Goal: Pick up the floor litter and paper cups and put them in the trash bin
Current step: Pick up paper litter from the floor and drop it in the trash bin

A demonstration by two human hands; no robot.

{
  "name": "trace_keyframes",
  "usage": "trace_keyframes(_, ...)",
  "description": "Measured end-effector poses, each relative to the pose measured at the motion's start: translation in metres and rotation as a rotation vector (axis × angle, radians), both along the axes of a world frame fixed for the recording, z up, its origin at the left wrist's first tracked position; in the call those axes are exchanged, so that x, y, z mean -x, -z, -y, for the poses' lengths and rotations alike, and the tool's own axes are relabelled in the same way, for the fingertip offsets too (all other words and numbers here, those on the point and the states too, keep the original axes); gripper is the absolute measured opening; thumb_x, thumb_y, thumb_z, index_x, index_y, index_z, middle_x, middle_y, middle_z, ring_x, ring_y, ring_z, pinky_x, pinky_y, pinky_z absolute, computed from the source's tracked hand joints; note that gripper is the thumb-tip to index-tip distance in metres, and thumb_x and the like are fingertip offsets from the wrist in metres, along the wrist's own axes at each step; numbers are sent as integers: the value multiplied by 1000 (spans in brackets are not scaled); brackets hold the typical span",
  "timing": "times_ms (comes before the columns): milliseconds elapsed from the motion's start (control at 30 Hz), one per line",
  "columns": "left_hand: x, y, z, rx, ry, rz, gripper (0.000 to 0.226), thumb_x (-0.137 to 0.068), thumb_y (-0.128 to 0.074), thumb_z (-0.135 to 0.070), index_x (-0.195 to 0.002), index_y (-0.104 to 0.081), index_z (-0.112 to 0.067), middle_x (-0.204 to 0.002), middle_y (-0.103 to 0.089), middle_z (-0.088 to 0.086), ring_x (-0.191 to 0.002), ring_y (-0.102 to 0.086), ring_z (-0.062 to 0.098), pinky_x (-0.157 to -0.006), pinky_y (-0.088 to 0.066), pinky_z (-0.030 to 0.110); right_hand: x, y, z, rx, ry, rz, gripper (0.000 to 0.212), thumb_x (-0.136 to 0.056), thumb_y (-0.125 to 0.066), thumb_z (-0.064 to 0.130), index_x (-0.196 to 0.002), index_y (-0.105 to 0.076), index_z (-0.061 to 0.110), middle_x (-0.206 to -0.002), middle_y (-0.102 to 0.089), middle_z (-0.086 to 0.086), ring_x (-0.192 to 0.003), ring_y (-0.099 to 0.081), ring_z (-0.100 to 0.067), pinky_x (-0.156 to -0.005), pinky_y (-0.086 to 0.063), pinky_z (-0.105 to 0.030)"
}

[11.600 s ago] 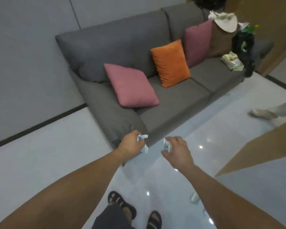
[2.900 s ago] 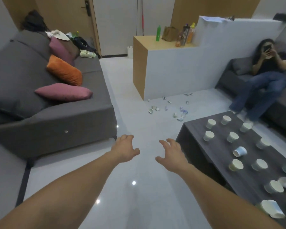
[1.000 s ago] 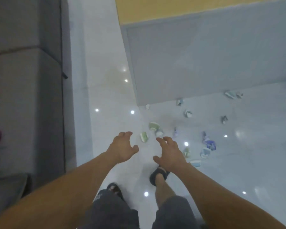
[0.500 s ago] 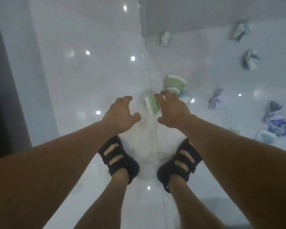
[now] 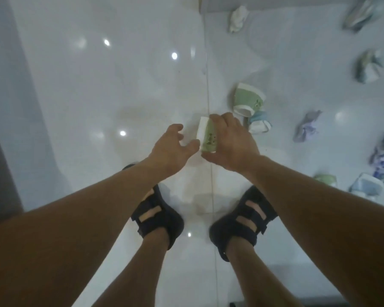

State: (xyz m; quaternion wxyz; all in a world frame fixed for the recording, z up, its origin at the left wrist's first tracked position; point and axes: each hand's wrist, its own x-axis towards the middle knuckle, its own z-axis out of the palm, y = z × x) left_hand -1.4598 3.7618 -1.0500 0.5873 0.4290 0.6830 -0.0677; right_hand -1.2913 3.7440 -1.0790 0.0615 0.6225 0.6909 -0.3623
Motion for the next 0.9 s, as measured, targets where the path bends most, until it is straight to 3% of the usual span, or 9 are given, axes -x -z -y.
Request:
trace_keyframes(100,-17,-26,-15,-2,-3,85,46,-90,-61,-36,-130,-47,-18,-113,-59,-3,-101,-59,20,-79,-48,30,3,-35,2,-51,35,-132,95,-65,-86,41,-139,-43,1,-123,-51,-16,-108,-53,-31,-84,-49,-39)
trace_keyframes(200,-27,-44,-27,-43,38,98,22,-91,-59,-28,-109,-57,-16,-99,-64,1,-93,-62,23,-82,-52,40,-4,-55,-3,-54,57,-179,103,-63,-87,43,-143,-39,1,-128,-50,-16,-113,-51,-31,-87,-47,-37)
trace_keyframes(300,-29,-45,-31,-65,16,75,26,-93,-57,-26,-117,-54,-14,-106,-62,5,-95,-61,24,-85,-53,46,-26,-53,-14,43,30,-154,116,-63,-85,51,-153,-21,13,-144,-37,-10,-128,-39,-27,-103,-37,-38)
trace_keyframes(367,-25,-37,-30,-73,16,41,30,-93,-57,-25,-119,-51,-12,-108,-60,7,-96,-59,26,-84,-53,47,-47,-38,-27,13,20,-33,112,-67,-83,50,-153,-18,19,-150,-31,-9,-134,-32,-29,-108,-33,-43)
trace_keyframes(533,-5,7,-21,-107,39,-69,30,-92,-57,-24,-119,-51,-13,-102,-60,5,-88,-57,22,-65,-48,28,-79,18,-72,44,63,267,103,-70,-80,45,-151,-19,30,-152,-20,-8,-133,-27,-34,-100,-39,-49)
trace_keyframes(733,11,35,-18,-124,35,-90,31,-92,-57,-25,-121,-50,-16,-101,-57,0,-88,-55,20,-66,-44,27,-68,53,-73,5,49,269,73,-75,-74,31,-139,-39,24,-131,-38,-12,-117,-38,-36,-83,-47,-45)
trace_keyframes(900,18,-5,-42,-153,48,-112,27,-92,-55,-24,-118,-51,-16,-102,-57,1,-87,-53,21,-63,-38,26,-41,-1,-67,-63,-1,198,74,-74,-72,34,-139,-40,23,-125,-46,-10,-109,-45,-34,-79,-47,-41)
